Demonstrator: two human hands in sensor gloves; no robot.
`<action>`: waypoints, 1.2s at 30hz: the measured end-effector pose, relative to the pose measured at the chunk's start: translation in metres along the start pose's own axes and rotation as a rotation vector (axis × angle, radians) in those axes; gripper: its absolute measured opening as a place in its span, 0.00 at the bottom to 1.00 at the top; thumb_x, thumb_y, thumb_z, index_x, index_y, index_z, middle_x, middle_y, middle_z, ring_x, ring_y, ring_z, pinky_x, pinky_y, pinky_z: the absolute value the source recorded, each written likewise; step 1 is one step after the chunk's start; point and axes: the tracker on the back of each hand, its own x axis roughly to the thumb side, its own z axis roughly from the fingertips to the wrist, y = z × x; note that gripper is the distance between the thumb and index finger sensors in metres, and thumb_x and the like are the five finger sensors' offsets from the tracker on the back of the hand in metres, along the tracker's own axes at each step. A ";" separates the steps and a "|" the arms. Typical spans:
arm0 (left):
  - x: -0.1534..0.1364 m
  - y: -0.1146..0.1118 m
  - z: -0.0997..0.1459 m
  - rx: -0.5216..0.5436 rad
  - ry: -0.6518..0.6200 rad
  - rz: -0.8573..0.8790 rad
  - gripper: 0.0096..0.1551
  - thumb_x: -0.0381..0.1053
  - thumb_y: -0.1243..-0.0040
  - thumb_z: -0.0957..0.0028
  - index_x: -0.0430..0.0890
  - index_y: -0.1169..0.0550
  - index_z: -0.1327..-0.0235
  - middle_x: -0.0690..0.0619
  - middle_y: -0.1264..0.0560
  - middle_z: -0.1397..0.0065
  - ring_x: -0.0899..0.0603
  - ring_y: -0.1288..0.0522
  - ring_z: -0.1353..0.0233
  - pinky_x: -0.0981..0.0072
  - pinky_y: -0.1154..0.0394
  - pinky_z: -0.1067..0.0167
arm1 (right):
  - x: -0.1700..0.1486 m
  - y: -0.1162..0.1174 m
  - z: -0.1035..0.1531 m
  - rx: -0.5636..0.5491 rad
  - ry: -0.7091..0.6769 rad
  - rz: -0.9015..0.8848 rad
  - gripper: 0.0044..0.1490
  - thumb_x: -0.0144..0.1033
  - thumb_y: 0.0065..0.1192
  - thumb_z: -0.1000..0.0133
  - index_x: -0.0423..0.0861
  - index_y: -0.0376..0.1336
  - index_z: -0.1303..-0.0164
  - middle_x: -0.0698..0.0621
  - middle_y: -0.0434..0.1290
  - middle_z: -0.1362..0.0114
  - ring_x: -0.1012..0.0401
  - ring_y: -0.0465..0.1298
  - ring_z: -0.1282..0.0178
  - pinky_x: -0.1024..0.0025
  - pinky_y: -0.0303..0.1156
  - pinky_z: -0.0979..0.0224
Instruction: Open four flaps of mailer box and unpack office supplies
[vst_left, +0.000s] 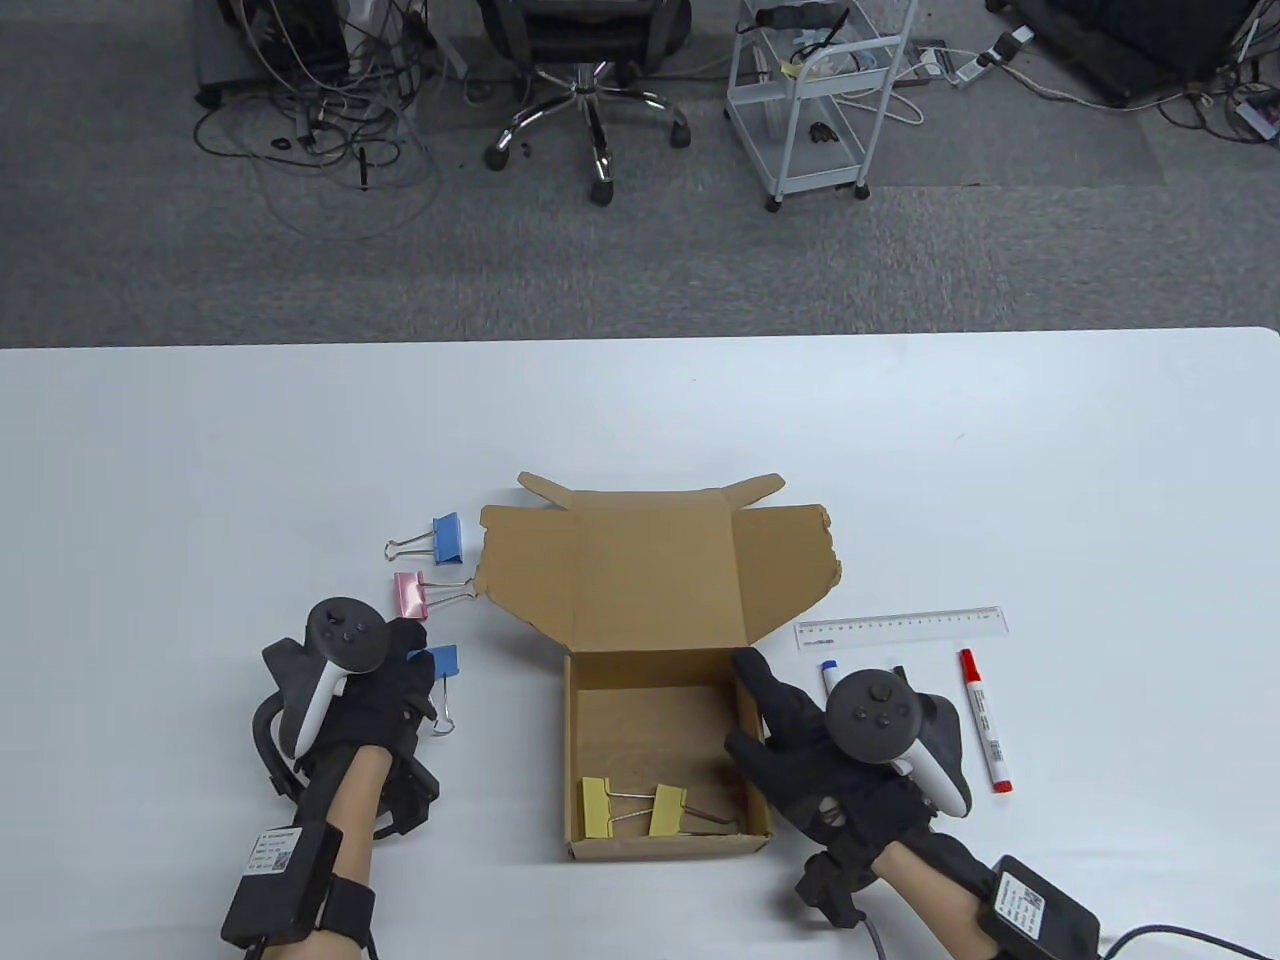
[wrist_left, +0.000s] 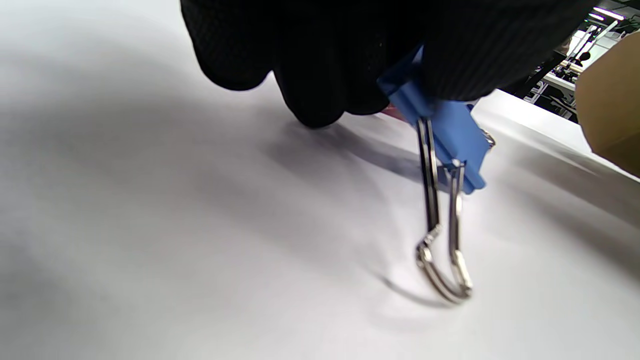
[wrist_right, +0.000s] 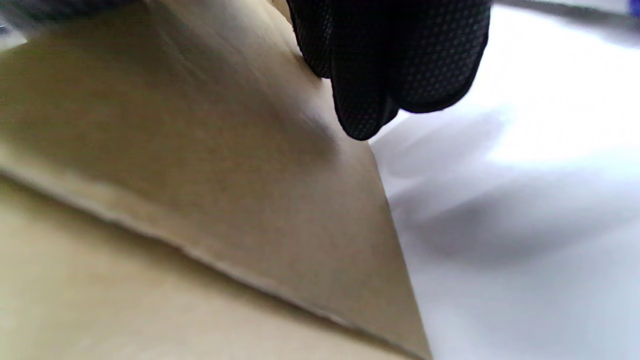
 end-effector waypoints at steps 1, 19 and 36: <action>0.000 0.001 0.001 0.004 0.000 0.004 0.27 0.64 0.34 0.44 0.69 0.27 0.31 0.62 0.27 0.23 0.49 0.24 0.26 0.60 0.27 0.32 | 0.000 0.000 0.000 0.000 0.000 0.001 0.45 0.72 0.55 0.45 0.78 0.37 0.25 0.47 0.57 0.17 0.55 0.77 0.35 0.60 0.77 0.36; 0.051 0.077 0.096 0.159 -0.258 0.259 0.29 0.67 0.35 0.45 0.65 0.26 0.30 0.60 0.25 0.26 0.49 0.20 0.30 0.60 0.25 0.35 | 0.000 0.001 0.000 0.005 -0.001 -0.004 0.45 0.72 0.54 0.45 0.78 0.36 0.25 0.46 0.57 0.17 0.55 0.77 0.35 0.60 0.77 0.36; 0.171 0.000 0.132 -0.340 -0.519 0.061 0.37 0.70 0.39 0.42 0.59 0.34 0.22 0.55 0.25 0.25 0.47 0.16 0.32 0.64 0.18 0.41 | 0.000 0.001 0.000 0.002 0.001 0.003 0.45 0.72 0.54 0.45 0.78 0.36 0.25 0.46 0.59 0.18 0.55 0.77 0.36 0.61 0.78 0.37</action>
